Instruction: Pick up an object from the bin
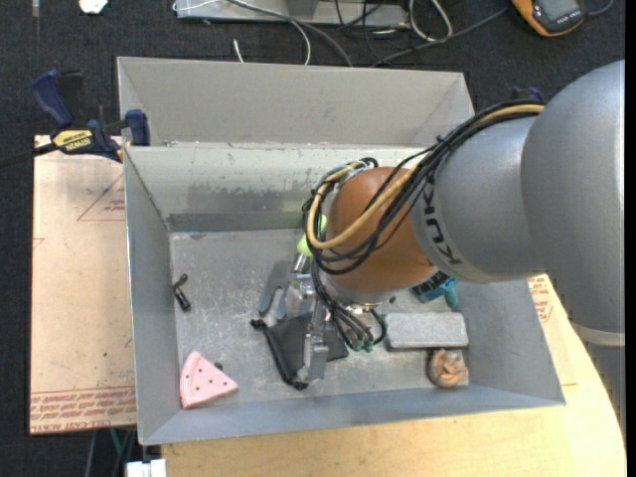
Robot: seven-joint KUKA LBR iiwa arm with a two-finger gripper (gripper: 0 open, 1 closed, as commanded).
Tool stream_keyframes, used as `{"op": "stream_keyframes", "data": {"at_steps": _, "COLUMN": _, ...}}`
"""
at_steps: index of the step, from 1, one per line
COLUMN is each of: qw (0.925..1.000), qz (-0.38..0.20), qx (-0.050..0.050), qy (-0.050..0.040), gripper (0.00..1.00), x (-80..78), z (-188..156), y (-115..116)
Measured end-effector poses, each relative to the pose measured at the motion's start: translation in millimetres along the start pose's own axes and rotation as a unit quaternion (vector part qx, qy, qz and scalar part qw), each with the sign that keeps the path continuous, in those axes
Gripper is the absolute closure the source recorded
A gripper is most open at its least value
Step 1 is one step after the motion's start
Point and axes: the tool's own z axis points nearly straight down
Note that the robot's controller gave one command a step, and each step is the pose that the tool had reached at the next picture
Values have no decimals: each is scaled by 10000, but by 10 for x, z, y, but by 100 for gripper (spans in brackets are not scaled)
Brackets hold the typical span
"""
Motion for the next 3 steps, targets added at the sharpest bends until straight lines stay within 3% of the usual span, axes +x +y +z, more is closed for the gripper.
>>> {"op": "stream_keyframes", "data": {"at_steps": 1, "qw": 9779, "qz": 2090, "qx": 10, "qy": 43, "gripper": 100, "x": -1, "z": 145, "y": 14}}
{"op": "stream_keyframes", "data": {"at_steps": 2, "qw": 9778, "qz": 2095, "qx": 9, "qy": 44, "gripper": 100, "x": -1, "z": 145, "y": 14}}
{"op": "stream_keyframes", "data": {"at_steps": 3, "qw": 9778, "qz": 2096, "qx": 15, "qy": 60, "gripper": 100, "x": 11, "z": -62, "y": 12}}
